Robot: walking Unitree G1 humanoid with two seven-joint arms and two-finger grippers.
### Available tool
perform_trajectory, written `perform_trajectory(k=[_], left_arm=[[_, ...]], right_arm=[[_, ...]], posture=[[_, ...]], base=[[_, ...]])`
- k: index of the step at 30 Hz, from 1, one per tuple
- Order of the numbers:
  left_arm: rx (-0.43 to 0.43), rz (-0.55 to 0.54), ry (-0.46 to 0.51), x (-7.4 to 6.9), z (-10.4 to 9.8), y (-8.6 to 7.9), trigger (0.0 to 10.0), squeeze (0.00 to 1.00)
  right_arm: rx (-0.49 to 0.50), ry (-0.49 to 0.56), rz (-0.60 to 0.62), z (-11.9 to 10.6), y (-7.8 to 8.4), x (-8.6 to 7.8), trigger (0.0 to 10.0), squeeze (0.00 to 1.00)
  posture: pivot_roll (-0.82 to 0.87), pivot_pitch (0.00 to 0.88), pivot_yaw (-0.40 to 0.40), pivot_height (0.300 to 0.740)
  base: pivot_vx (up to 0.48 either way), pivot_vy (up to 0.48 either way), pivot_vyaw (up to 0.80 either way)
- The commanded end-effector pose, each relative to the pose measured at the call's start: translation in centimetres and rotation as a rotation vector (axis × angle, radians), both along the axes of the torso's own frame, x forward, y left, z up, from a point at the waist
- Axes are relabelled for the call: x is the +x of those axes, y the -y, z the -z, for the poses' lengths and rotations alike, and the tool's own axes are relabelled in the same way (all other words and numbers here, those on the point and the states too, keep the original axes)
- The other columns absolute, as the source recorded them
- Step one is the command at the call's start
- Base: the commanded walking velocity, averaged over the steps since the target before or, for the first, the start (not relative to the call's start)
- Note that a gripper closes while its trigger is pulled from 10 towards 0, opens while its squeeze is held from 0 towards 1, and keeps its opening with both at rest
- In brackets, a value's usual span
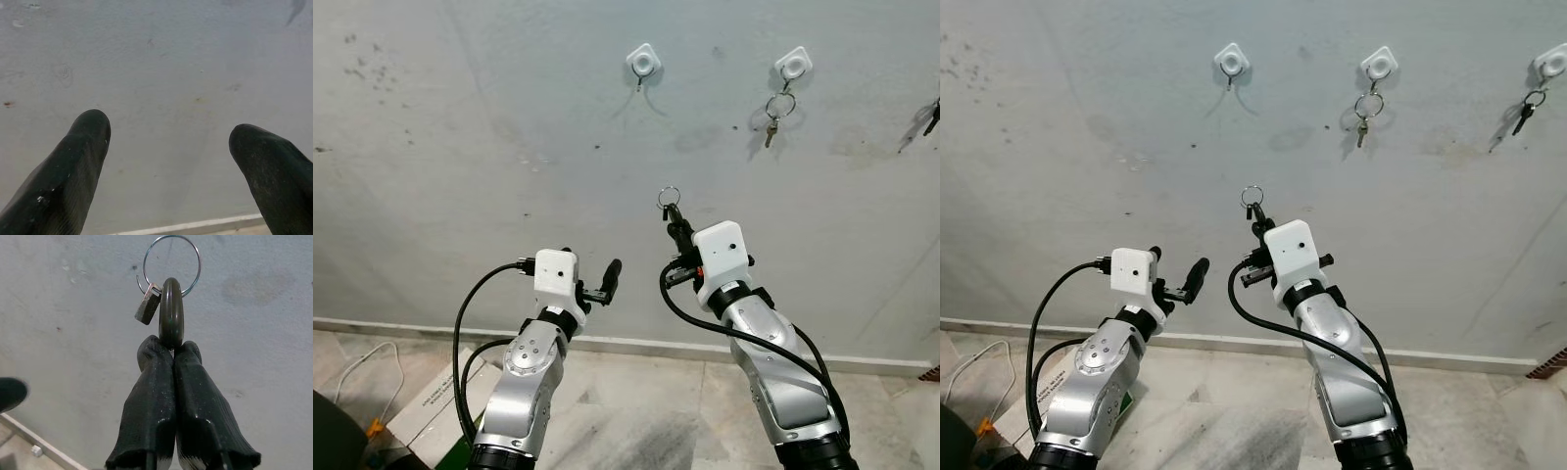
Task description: Hang keys on a hook
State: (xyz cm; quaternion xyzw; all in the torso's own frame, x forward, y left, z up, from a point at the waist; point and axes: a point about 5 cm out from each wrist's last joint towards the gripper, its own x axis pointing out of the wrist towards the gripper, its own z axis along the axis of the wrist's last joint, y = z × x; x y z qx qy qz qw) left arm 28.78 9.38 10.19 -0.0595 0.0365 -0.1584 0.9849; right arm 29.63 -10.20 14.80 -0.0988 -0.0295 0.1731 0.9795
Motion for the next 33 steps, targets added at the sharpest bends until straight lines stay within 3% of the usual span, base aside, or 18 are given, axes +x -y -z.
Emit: perform_trajectory(k=[1,8,28,33], left_arm=[[-0.004,-0.009,0.003,-0.11,0.09,-0.55,10.0,0.00],[-0.010,0.002,0.006,-0.16,0.02,-0.48,10.0,0.00],[-0.012,0.032,0.001,-0.46,0.11,-0.20,10.0,0.00],[-0.006,0.030,-0.007,-0.50,0.23,-0.20,10.0,0.00]], right_arm=[[0.014,0.012,-0.025,-0.43,-0.70,0.03,10.0,0.00],[0.010,0.011,-0.029,-0.36,-0.72,0.01,10.0,0.00],[0.012,0.022,-0.020,-0.43,-0.80,-0.04,10.0,0.00],[0.015,0.014,-0.014,-0.33,-0.80,-0.03,10.0,0.00]], posture=[[-0.06,0.000,0.051,0.740],[-0.06,0.000,0.050,0.740],[-0.06,0.000,0.059,0.740],[-0.06,0.000,0.059,0.740]], base=[[0.244,0.000,0.00],[0.274,0.000,0.00],[0.306,0.263,0.00],[0.000,0.000,-0.15]])
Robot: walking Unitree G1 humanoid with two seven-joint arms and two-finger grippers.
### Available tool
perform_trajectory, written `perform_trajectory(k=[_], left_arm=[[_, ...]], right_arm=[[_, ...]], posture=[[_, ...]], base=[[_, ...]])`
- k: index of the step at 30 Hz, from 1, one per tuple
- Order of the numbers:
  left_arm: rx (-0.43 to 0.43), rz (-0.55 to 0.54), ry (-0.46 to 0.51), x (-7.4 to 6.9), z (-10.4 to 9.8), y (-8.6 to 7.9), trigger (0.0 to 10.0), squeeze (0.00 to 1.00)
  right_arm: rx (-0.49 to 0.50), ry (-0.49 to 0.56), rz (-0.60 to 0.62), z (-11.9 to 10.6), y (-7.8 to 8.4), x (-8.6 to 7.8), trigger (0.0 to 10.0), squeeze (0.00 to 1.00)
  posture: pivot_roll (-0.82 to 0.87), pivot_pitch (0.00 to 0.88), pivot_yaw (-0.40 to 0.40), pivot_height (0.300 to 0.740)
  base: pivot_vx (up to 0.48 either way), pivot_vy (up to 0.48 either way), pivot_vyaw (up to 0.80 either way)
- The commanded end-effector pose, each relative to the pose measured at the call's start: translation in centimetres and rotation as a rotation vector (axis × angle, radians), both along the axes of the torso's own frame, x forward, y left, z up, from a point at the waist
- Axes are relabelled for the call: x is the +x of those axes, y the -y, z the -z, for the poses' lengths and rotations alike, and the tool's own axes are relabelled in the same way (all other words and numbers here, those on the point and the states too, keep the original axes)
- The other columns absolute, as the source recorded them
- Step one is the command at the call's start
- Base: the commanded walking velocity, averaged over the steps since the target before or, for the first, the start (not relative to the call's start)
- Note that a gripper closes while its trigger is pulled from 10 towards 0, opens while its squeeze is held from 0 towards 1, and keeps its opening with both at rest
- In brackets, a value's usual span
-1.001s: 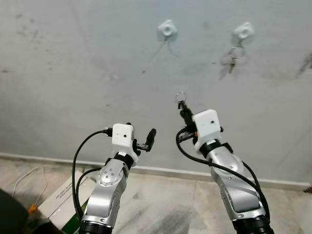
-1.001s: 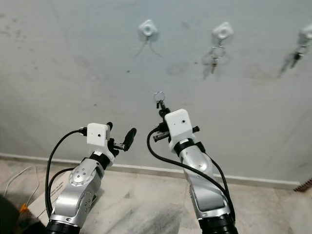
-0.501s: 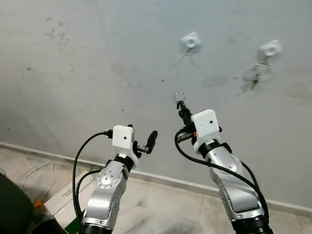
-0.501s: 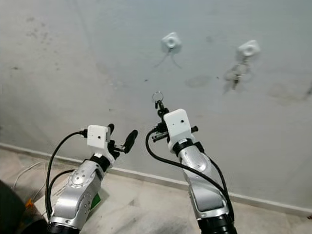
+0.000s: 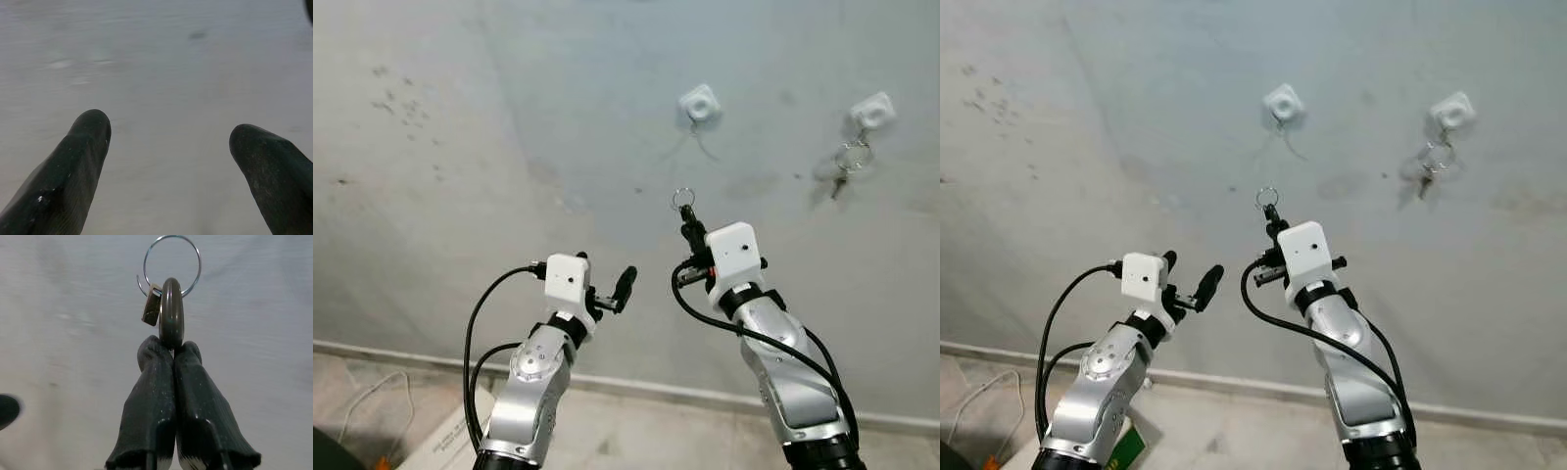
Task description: Hang keys on a hook
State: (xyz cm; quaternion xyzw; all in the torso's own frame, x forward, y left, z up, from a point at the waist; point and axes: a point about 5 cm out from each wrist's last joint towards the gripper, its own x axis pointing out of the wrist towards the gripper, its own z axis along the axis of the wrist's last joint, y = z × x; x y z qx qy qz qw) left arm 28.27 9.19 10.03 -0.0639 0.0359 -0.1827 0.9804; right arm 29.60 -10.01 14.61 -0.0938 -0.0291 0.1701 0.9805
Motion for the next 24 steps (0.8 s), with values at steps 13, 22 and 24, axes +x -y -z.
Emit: perform_trajectory(k=[13,22,24], left_arm=[[0.014,-0.028,0.003,-0.08,-0.01,-0.23,10.0,0.00],[-0.001,-0.017,-0.007,-0.10,0.02,-0.08,10.0,0.00],[-0.002,-0.016,-0.008,-0.11,0.04,-0.04,10.0,0.00]], right_arm=[[0.005,0.030,-0.020,-0.77,-0.59,0.25,10.0,0.00],[-0.004,0.029,-0.022,-0.70,-0.50,0.12,10.0,0.00],[-0.004,0.029,-0.022,-0.69,-0.47,0.11,10.0,0.00]], posture=[[-0.05,0.000,0.054,0.740],[-0.06,0.000,0.053,0.740],[-0.06,0.000,0.054,0.740]], base=[[0.000,0.000,-0.06],[0.000,-0.206,0.00],[0.000,-0.428,0.00]])
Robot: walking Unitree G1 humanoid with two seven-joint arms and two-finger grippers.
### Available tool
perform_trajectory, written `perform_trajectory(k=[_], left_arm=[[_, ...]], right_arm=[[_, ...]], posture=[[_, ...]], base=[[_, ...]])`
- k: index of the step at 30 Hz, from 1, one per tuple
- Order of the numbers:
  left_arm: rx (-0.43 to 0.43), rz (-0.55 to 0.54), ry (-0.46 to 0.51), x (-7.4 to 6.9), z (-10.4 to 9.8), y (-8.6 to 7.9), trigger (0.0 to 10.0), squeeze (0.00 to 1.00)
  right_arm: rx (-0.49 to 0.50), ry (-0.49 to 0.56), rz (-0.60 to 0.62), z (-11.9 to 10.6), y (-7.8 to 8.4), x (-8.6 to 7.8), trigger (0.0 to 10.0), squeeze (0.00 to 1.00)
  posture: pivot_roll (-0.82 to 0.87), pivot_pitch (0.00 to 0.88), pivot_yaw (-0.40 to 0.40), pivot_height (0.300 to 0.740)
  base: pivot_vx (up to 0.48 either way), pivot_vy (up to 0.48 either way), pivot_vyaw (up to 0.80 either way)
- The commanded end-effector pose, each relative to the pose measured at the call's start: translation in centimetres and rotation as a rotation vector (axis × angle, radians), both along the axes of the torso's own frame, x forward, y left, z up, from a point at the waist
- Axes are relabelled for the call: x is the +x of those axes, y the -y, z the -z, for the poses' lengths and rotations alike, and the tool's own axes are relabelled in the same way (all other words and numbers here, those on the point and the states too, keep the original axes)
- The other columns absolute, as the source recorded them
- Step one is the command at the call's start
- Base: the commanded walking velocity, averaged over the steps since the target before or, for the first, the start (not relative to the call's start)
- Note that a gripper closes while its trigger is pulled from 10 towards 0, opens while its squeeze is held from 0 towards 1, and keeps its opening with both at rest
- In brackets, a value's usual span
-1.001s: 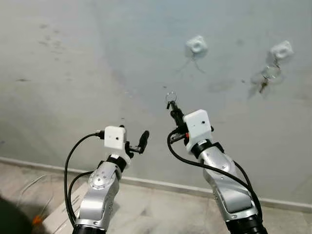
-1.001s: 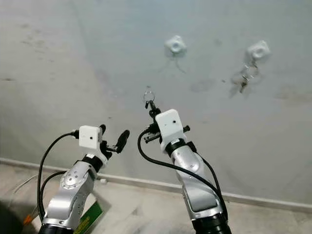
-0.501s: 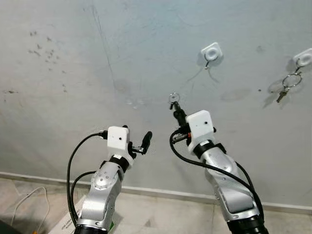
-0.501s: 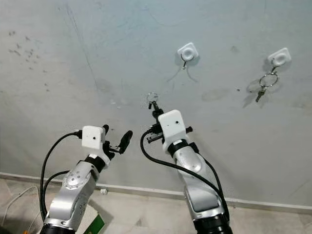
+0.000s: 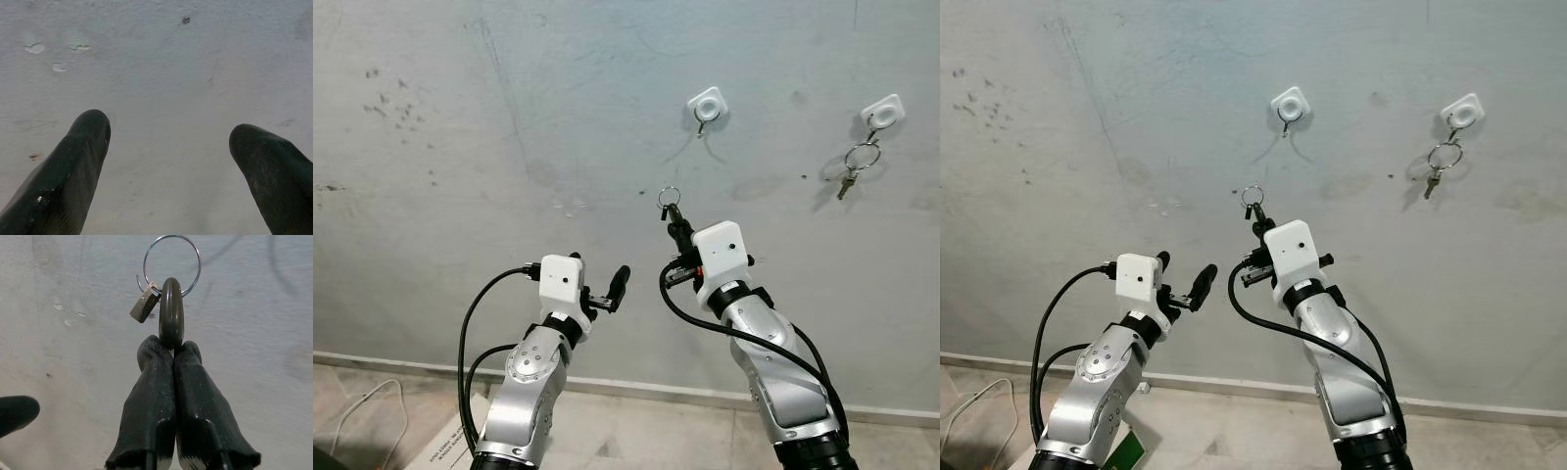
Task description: Hang keys on a hook
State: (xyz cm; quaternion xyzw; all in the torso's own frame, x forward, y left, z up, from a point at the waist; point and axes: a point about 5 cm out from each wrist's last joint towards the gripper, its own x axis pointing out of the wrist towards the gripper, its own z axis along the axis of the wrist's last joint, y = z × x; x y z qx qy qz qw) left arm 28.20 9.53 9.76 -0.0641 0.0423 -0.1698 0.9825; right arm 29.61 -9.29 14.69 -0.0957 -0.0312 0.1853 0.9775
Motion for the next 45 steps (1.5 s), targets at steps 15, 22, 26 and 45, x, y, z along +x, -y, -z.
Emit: perform_trajectory(k=[15,22,26,45], left_arm=[[-0.033,0.004,0.012,-0.1,-0.4,0.2,10.0,0.00],[-0.026,0.006,0.014,-0.1,-0.5,0.1,10.0,0.00],[-0.023,0.012,0.018,0.0,-0.6,0.1,10.0,0.00],[0.053,0.030,0.125,-1.1,-2.4,-1.9,10.0,0.00]], right_arm=[[0.000,0.026,0.010,-0.5,0.3,0.0,10.0,0.00],[0.041,0.053,-0.026,-1.2,-0.3,0.3,10.0,0.00],[0.066,0.064,-0.026,-1.5,-0.6,1.1,10.0,0.00],[0.121,0.134,-0.132,-4.0,-5.5,4.8,10.0,0.00]], posture=[[-0.06,0.000,0.057,0.740],[-0.05,0.000,0.066,0.740],[-0.04,0.000,0.075,0.740],[0.09,0.000,0.041,0.740]], base=[[0.000,-0.255,0.00],[0.000,0.000,0.00],[0.000,0.000,0.00],[0.000,0.000,0.00]])
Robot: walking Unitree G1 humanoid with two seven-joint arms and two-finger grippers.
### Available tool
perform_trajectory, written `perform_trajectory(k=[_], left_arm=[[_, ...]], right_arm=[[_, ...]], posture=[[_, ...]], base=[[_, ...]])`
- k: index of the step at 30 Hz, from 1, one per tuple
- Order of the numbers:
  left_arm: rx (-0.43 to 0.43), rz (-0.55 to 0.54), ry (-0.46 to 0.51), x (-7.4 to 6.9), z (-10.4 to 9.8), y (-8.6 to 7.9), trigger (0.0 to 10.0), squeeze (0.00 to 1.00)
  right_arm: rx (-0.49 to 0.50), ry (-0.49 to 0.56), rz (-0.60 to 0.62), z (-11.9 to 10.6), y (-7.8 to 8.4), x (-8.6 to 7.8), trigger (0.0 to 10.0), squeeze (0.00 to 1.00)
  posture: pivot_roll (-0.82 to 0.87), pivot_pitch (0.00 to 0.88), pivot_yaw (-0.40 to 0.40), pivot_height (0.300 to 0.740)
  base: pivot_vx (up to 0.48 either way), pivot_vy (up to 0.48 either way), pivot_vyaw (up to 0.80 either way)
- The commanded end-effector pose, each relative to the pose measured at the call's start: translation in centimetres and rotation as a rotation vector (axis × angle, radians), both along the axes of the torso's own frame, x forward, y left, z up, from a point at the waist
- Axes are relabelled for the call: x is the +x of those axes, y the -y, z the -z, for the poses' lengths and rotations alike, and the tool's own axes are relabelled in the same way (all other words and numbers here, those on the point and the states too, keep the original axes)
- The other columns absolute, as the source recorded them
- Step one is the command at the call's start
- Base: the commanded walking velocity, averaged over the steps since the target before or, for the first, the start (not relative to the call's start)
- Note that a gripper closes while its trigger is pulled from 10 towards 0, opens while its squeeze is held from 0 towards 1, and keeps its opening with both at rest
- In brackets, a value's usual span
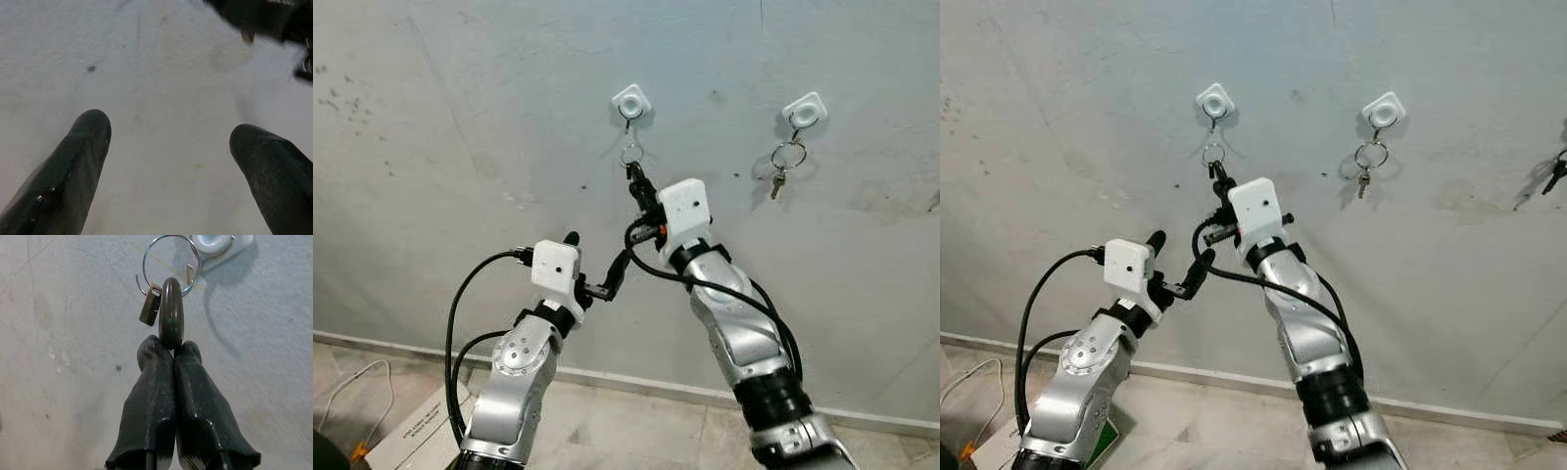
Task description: Hang keys on a hook
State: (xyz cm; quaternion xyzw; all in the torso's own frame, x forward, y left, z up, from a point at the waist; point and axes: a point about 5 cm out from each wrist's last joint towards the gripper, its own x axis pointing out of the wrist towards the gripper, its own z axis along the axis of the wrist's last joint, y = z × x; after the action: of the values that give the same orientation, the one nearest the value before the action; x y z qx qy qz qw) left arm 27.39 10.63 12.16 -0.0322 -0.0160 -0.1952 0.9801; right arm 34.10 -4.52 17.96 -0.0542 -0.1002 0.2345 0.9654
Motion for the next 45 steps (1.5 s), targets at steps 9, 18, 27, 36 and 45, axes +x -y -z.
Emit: perform_trajectory(k=[9,18,27,36,45], left_arm=[[0.010,-0.030,-0.014,-1.0,0.1,-0.8,10.0,0.00],[0.014,-0.022,-0.019,-0.9,0.0,-0.8,10.0,0.00],[0.005,-0.003,-0.021,-1.0,0.1,-0.4,10.0,0.00],[0.007,0.009,-0.022,-0.9,0.0,-0.2,10.0,0.00],[0.004,0.015,-0.020,-0.8,-0.1,0.0,10.0,0.00]], right_arm=[[0.000,0.074,0.019,-2.2,-1.0,1.8,10.0,0.00],[0.017,0.103,0.075,-2.4,0.0,2.2,10.0,0.00],[-0.005,0.097,0.100,-1.3,1.3,1.8,10.0,0.00],[-0.041,0.065,0.109,-0.8,1.0,2.2,10.0,0.00],[-0.044,0.079,0.120,-1.5,0.7,2.6,10.0,0.00]], posture=[[0.11,0.000,0.030,0.740],[0.10,0.000,0.035,0.740],[0.08,0.000,0.042,0.740],[0.08,0.000,0.048,0.740],[0.08,0.000,0.045,0.740]], base=[[0.000,0.000,0.00],[0.000,0.000,0.00],[0.000,0.000,0.00],[0.000,0.000,0.00],[0.000,0.000,0.00]])
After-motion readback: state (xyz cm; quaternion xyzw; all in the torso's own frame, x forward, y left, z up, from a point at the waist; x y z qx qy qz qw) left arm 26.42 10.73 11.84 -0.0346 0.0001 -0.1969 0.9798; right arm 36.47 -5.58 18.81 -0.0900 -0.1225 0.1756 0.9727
